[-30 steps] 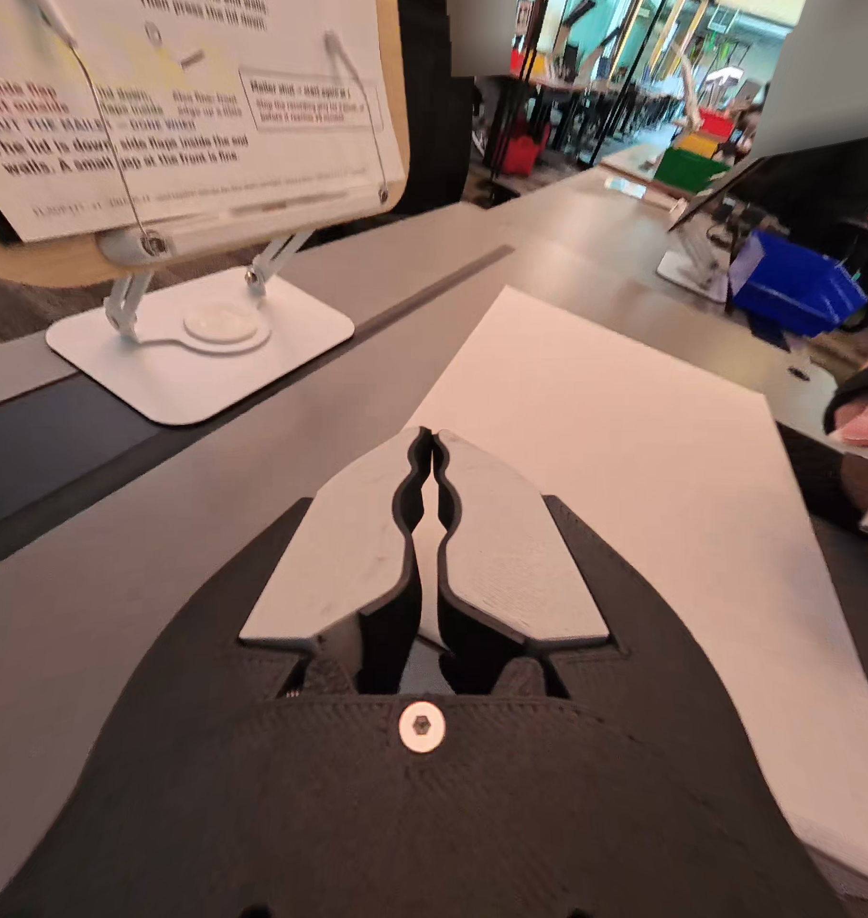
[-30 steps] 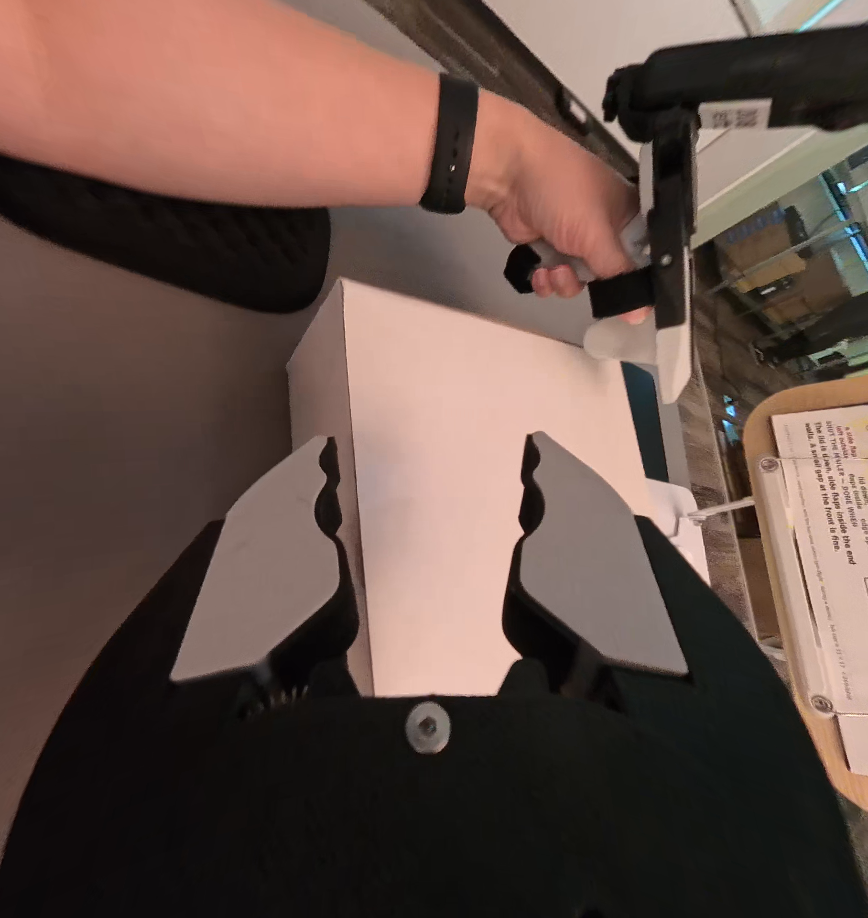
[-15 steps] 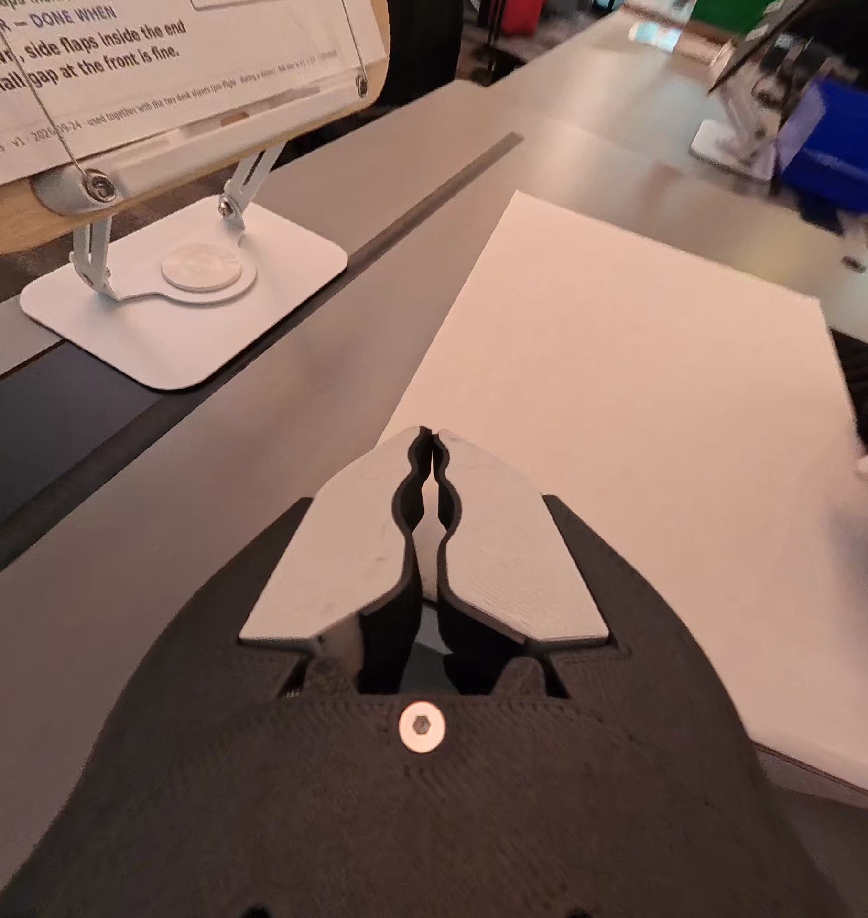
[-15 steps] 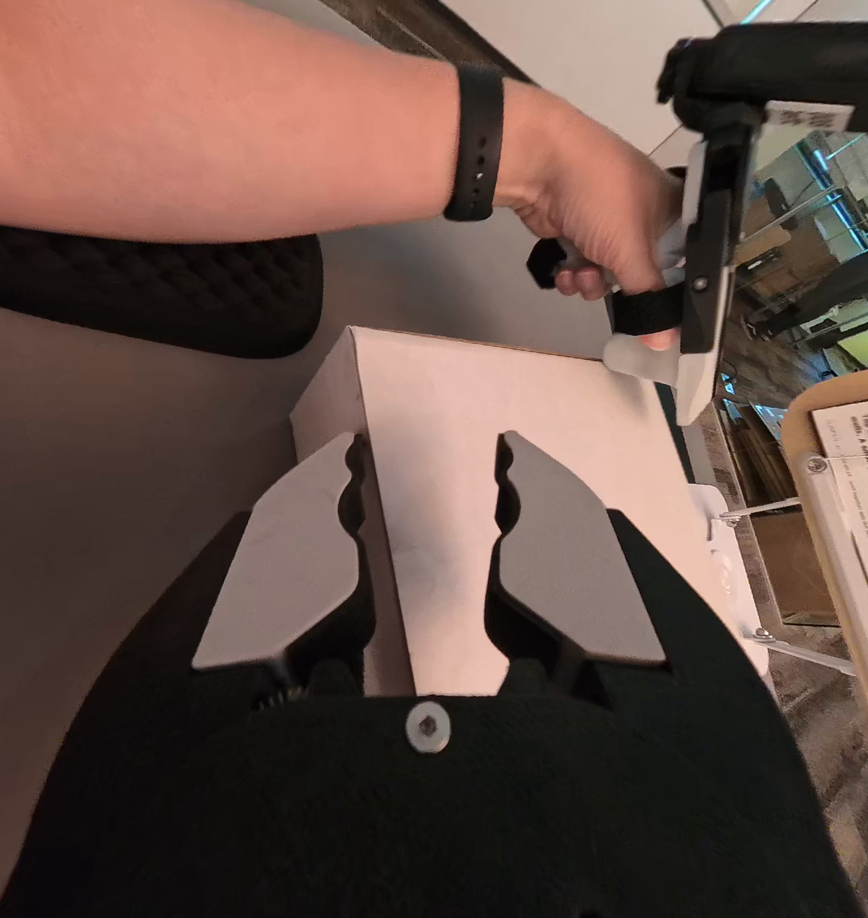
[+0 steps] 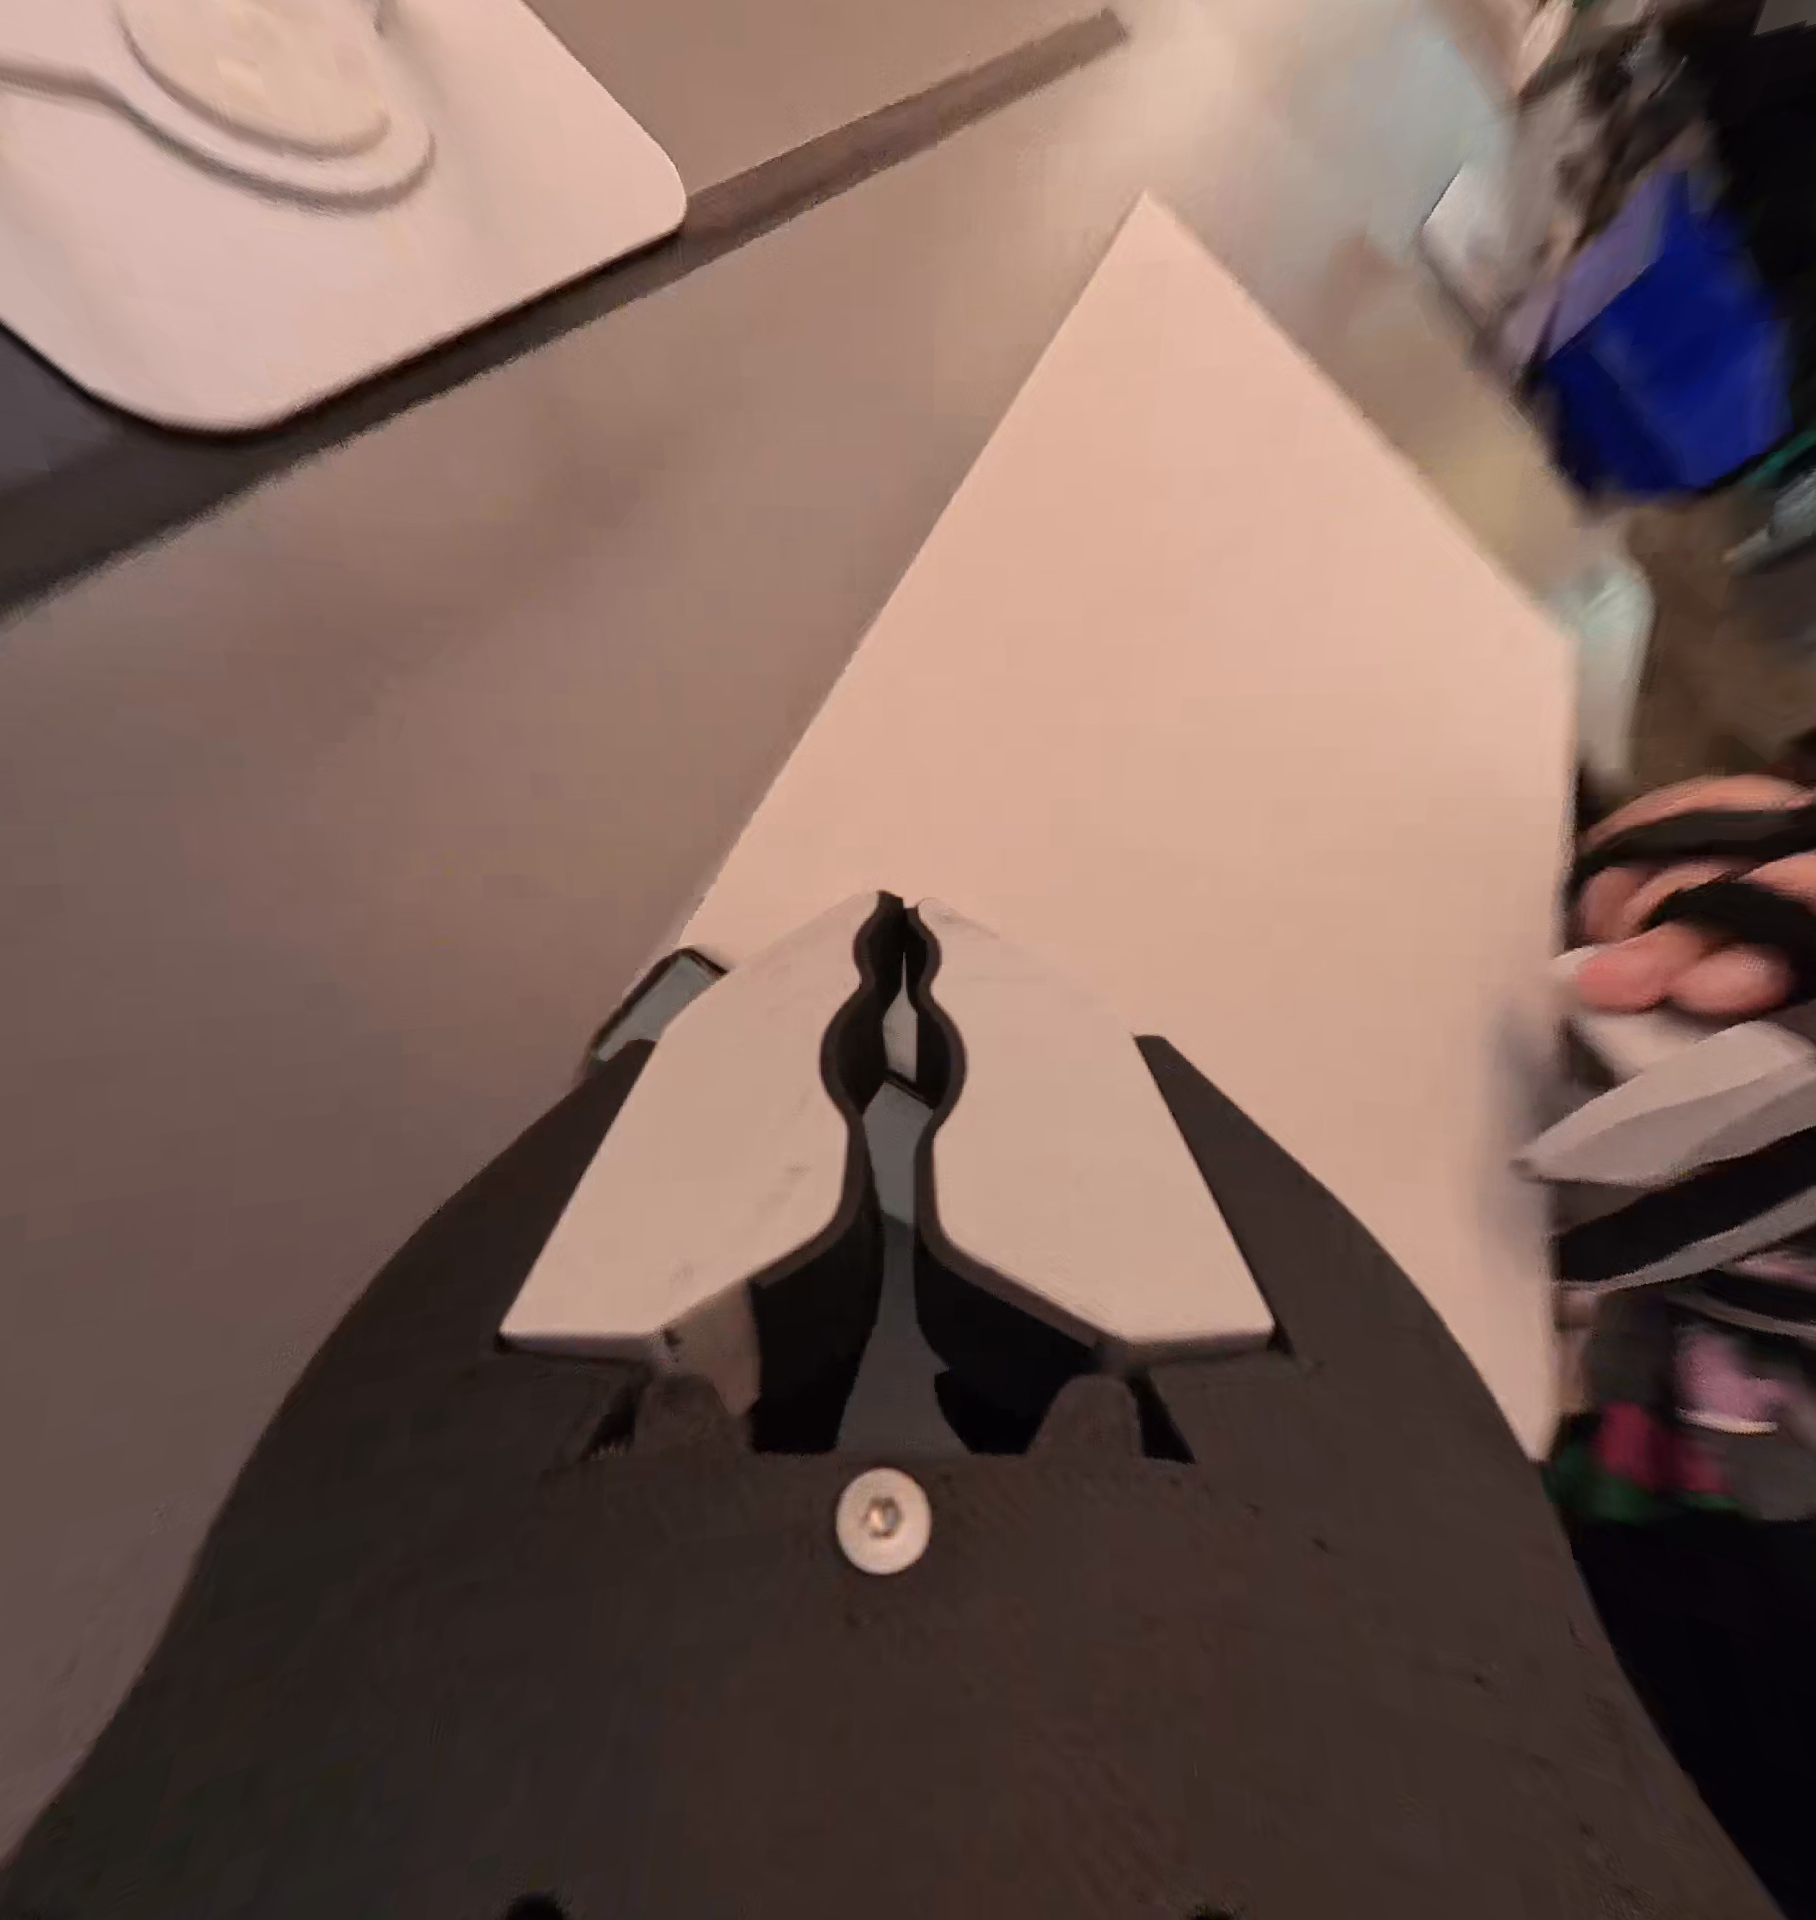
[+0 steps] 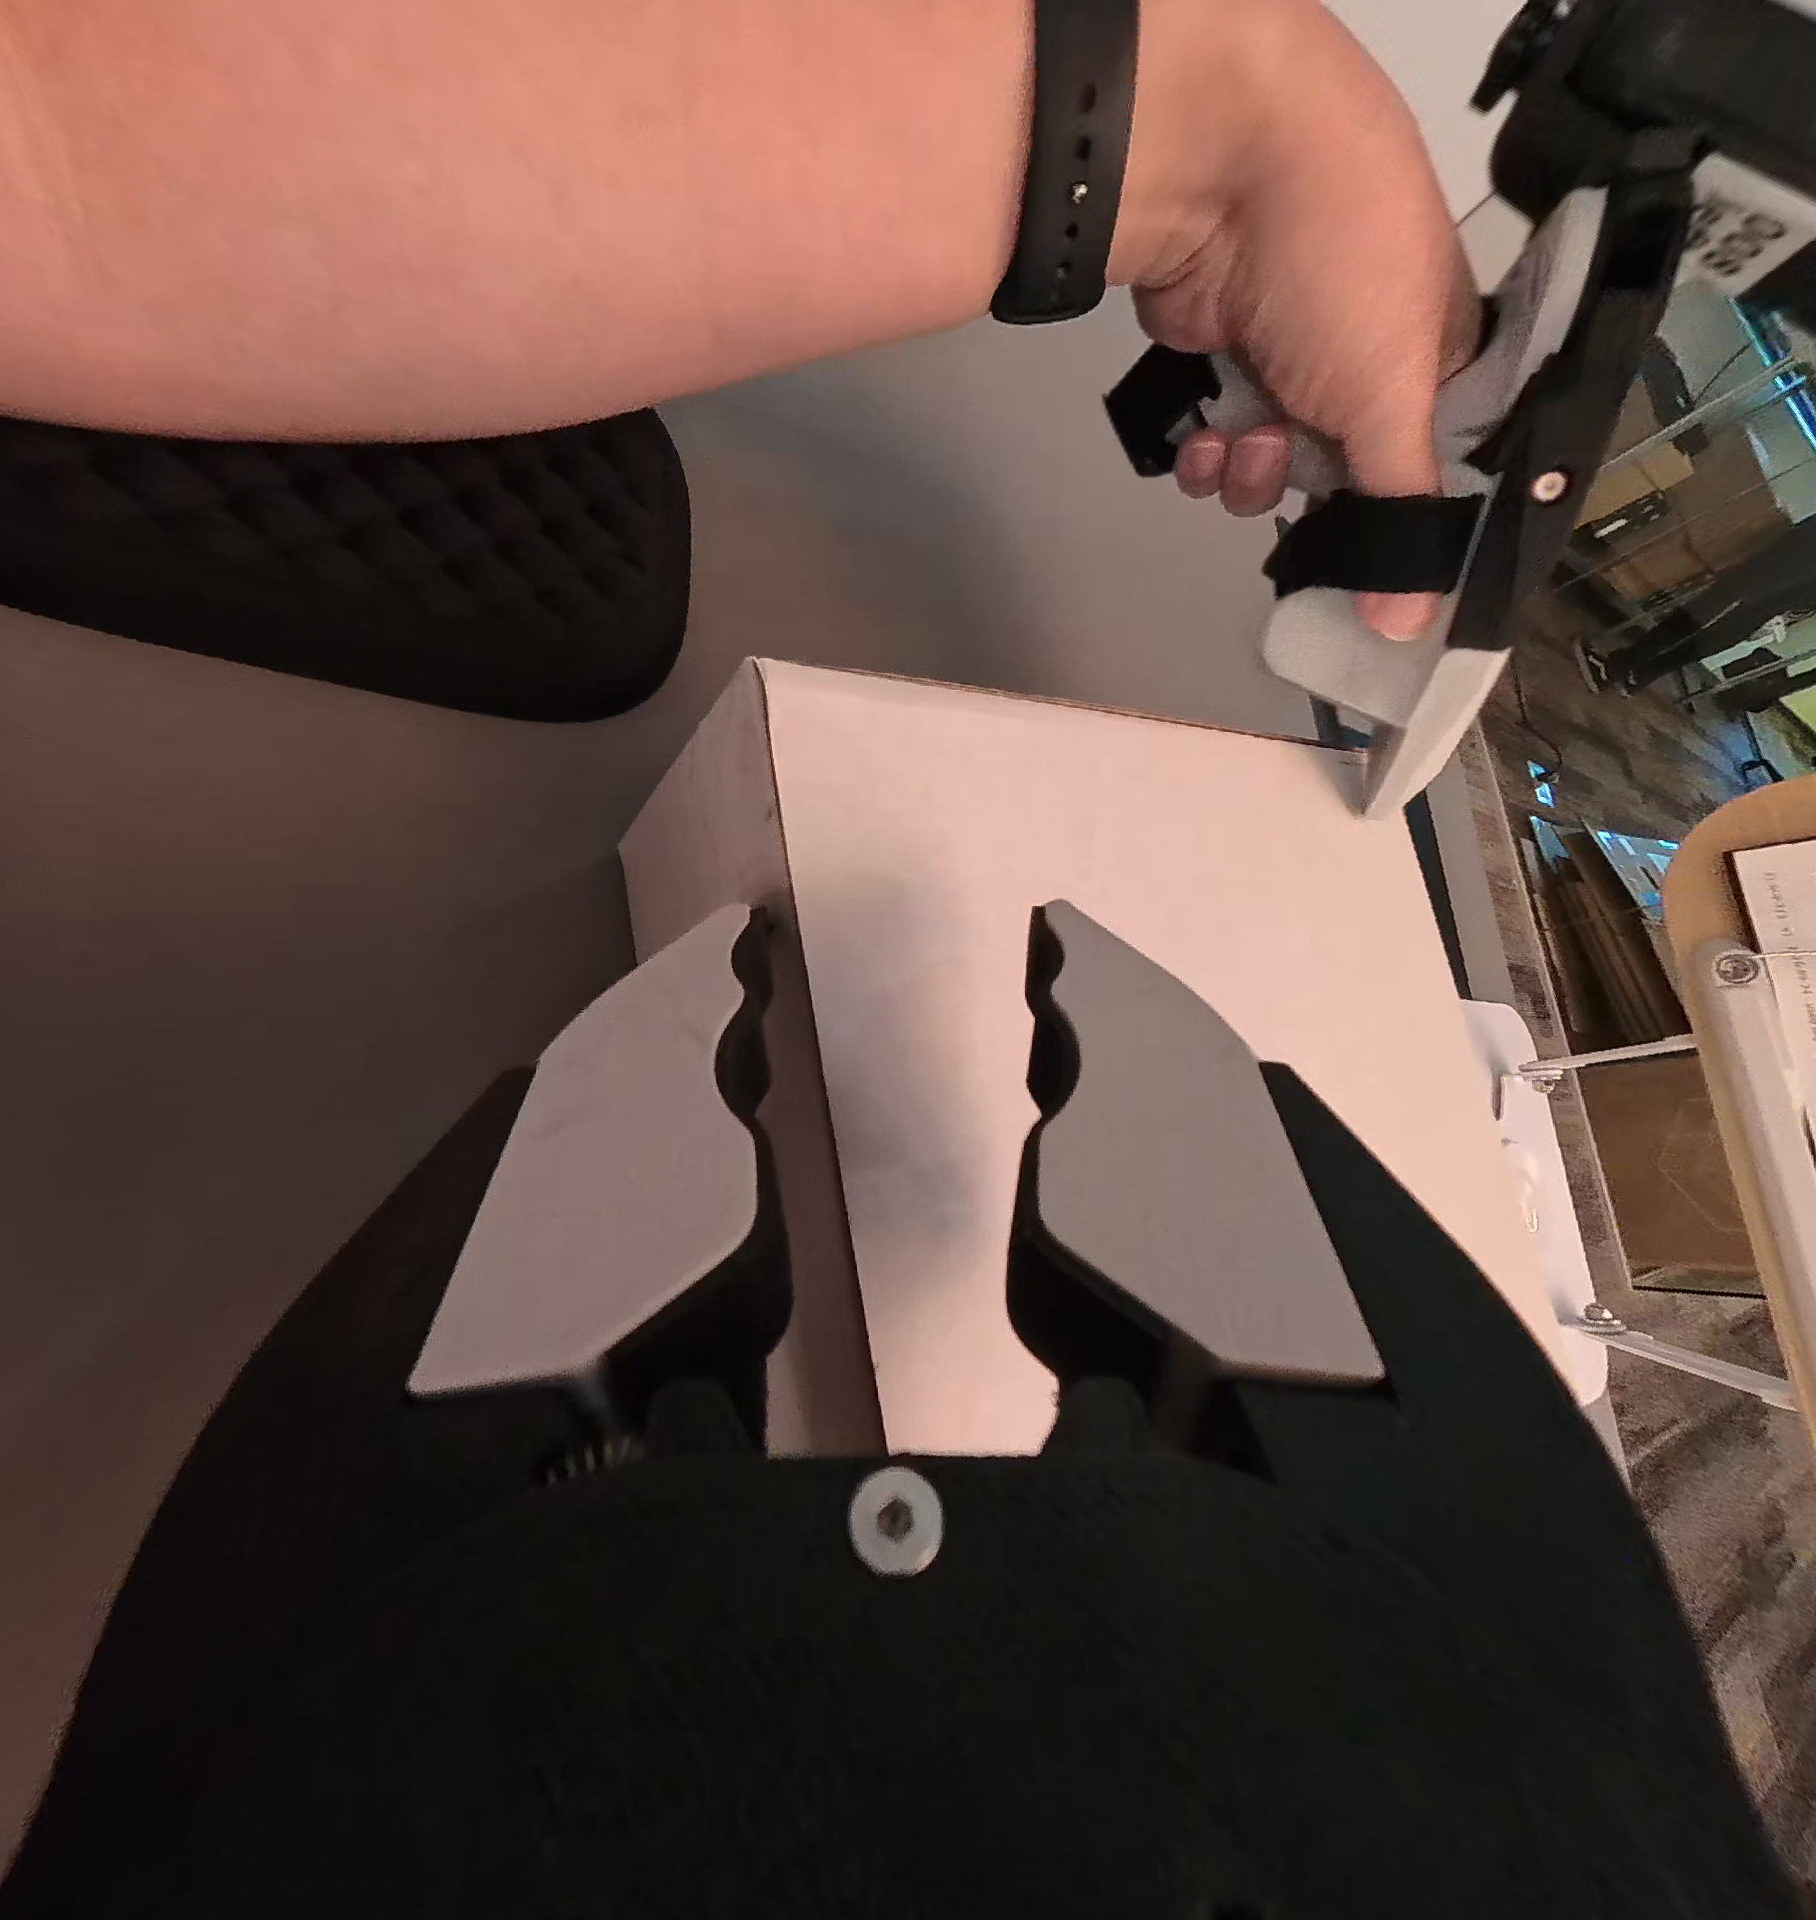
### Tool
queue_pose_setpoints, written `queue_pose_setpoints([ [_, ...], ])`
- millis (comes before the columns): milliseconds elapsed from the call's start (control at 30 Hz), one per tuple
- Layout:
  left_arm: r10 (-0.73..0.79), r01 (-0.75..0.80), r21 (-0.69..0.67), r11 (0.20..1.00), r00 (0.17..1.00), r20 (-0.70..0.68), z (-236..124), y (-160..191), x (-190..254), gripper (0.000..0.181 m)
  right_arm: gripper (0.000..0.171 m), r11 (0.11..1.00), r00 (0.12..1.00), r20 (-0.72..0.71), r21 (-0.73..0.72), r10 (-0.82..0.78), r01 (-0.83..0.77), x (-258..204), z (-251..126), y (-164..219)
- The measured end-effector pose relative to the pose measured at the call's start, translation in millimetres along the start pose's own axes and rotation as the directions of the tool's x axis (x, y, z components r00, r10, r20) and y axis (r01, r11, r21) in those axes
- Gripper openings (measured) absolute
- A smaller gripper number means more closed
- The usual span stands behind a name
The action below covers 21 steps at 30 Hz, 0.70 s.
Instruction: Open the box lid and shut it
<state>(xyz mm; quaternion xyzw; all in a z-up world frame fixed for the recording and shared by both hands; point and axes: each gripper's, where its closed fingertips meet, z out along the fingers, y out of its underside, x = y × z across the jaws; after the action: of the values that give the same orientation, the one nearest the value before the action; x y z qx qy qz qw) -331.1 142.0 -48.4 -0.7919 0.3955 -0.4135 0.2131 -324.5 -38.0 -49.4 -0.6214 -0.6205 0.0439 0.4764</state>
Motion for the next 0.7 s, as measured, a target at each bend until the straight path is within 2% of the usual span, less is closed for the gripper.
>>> queue_pose_setpoints([
  [67,-0.140,0.142,0.017,0.990,0.985,-0.102,0,-1,1,0.000,0.048,1.000,1.000,-0.002,0.005,0.005,-0.005,1,0,-1],
  [167,-0.168,0.176,0.034,0.984,0.973,-0.158,-1,-2,2,0.000,0.047,1.000,1.000,-0.013,0.030,0.006,-0.005,2,-1,-5],
  [433,-0.078,0.079,0.007,0.997,0.996,-0.046,1,0,0,0.000,0.046,0.997,0.995,-0.066,0.017,-0.074,0.075,2,-1,-8],
  [700,-0.040,0.040,0.005,0.999,0.999,-0.025,2,1,0,0.000,0.044,0.997,0.994,-0.085,0.031,-0.072,0.075,5,-5,-13],
])
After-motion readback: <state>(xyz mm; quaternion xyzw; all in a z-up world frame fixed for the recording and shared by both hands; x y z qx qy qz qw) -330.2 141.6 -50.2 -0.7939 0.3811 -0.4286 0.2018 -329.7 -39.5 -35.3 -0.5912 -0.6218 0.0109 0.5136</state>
